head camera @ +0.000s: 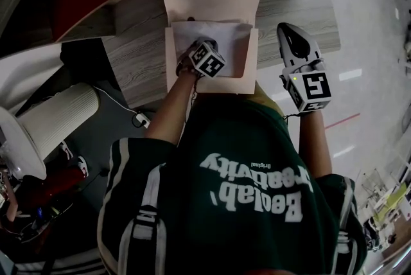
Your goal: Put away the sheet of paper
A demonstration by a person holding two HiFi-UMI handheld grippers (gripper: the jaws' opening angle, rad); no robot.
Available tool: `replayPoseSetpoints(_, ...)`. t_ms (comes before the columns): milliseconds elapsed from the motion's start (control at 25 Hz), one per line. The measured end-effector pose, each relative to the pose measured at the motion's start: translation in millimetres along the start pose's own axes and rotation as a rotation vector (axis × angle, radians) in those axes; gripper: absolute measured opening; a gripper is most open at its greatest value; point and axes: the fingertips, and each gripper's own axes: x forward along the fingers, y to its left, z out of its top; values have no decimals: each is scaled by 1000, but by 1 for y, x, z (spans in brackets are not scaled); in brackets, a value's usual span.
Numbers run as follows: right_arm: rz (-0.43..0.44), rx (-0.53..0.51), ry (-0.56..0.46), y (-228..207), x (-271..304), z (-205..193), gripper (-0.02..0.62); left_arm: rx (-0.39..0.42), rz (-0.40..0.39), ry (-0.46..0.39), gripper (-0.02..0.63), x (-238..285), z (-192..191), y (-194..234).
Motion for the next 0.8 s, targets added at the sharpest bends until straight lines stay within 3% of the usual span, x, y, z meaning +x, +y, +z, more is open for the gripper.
replayPoseSetpoints(240,2,1,-8,2,1,3,35,22,-18,36,18,-6,-7,-8)
replayPoseSetpoints(480,15,-9,2,5,4,2,35,1,97,-43,18,-8,14,26)
replayPoseSetpoints(800,25,-14,11,10,7,3,35,-11,56,-20,18,4,16,31)
